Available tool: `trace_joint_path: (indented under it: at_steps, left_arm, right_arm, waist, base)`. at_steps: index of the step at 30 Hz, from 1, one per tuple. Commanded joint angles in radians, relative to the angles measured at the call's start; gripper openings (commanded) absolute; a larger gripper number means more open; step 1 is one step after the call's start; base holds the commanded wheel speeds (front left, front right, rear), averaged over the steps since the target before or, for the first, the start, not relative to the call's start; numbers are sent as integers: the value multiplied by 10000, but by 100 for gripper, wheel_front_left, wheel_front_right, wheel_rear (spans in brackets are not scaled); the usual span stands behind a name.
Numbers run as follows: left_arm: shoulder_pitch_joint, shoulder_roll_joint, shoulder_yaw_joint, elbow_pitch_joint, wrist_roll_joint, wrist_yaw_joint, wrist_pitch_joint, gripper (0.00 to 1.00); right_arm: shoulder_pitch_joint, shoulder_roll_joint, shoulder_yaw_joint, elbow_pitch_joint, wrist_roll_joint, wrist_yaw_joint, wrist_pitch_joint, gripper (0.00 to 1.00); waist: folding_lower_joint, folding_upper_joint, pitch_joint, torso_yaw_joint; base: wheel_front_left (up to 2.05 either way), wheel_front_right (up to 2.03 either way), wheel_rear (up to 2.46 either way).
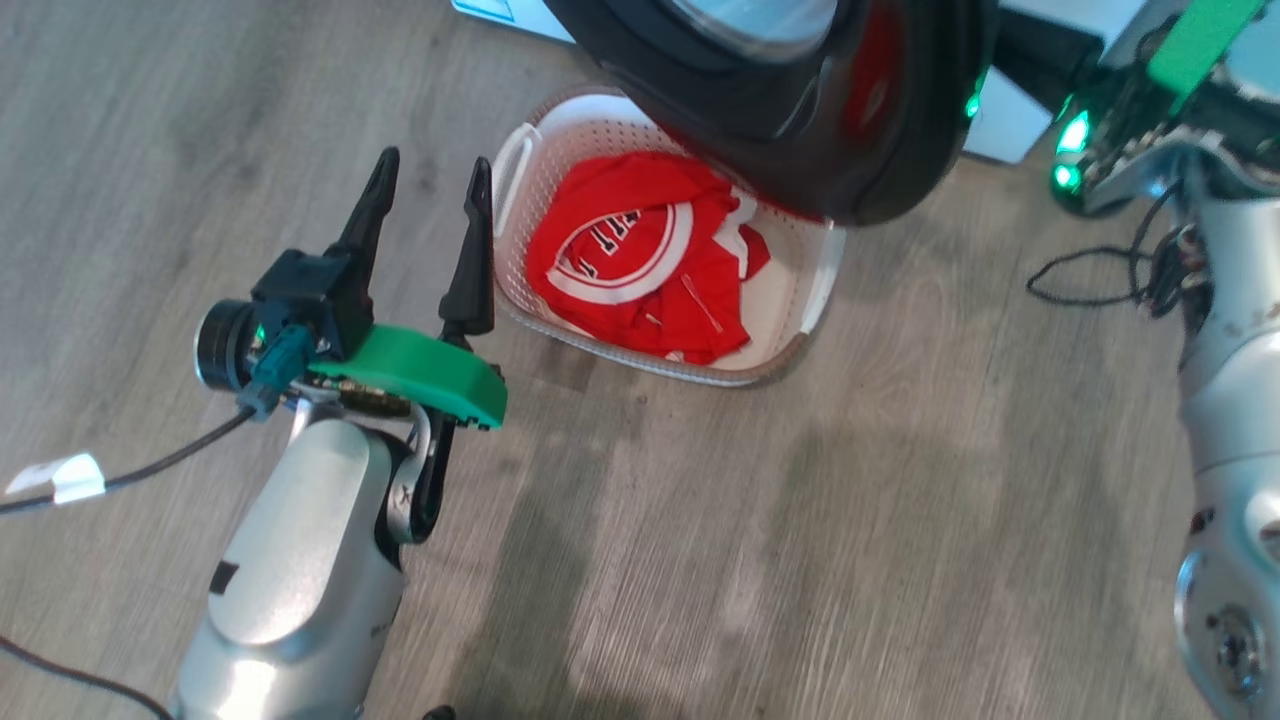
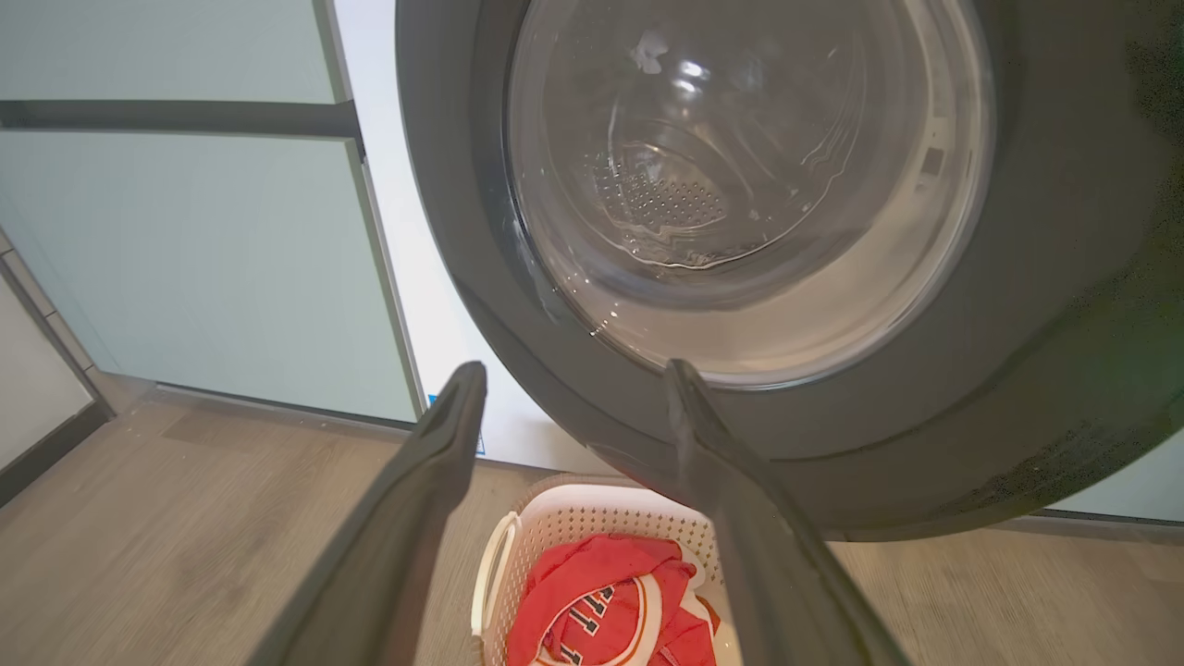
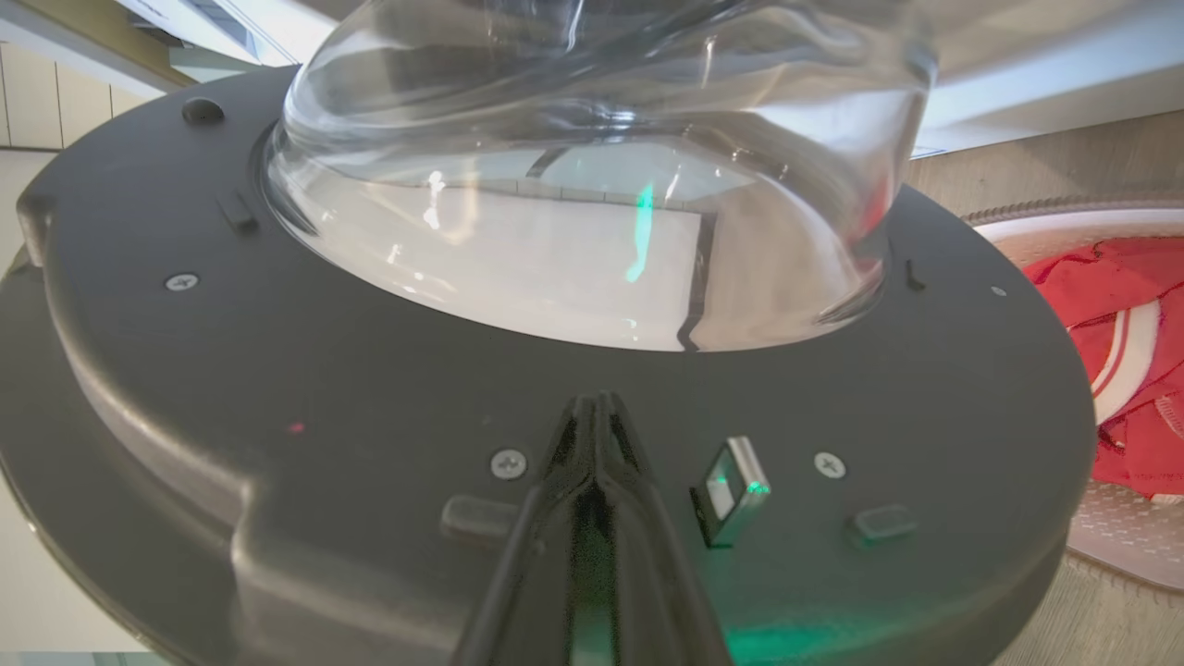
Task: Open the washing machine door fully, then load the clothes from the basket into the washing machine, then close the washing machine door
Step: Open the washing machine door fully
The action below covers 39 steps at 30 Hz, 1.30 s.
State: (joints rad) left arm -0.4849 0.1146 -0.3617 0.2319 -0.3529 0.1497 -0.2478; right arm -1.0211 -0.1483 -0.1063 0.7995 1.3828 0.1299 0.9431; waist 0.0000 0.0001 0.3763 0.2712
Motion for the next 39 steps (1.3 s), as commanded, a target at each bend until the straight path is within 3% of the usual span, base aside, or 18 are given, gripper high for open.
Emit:
trace_joint_path:
  at_steps: [1,22,39]
  left_arm:
    - [10,300,370,-252,-57,82,-60,100]
    - [909,303,411,13,-495,300,-10,100]
    - [967,189,315,128,-664,296,-52,100]
  right_arm:
    - [87,343,202,-510,61,8,175,0]
    - [1928,958,1162,-1359,171,8,741,0]
    - [2078,979,3061,-1144,1490,8,-448,0]
  waist:
    - [0,-1,-227,182]
    - [0,-1,-1295,1492]
    - [0,-1,-1491,2275]
  base:
    - [0,0,0]
    - [0,0,0]
    - [0,0,0]
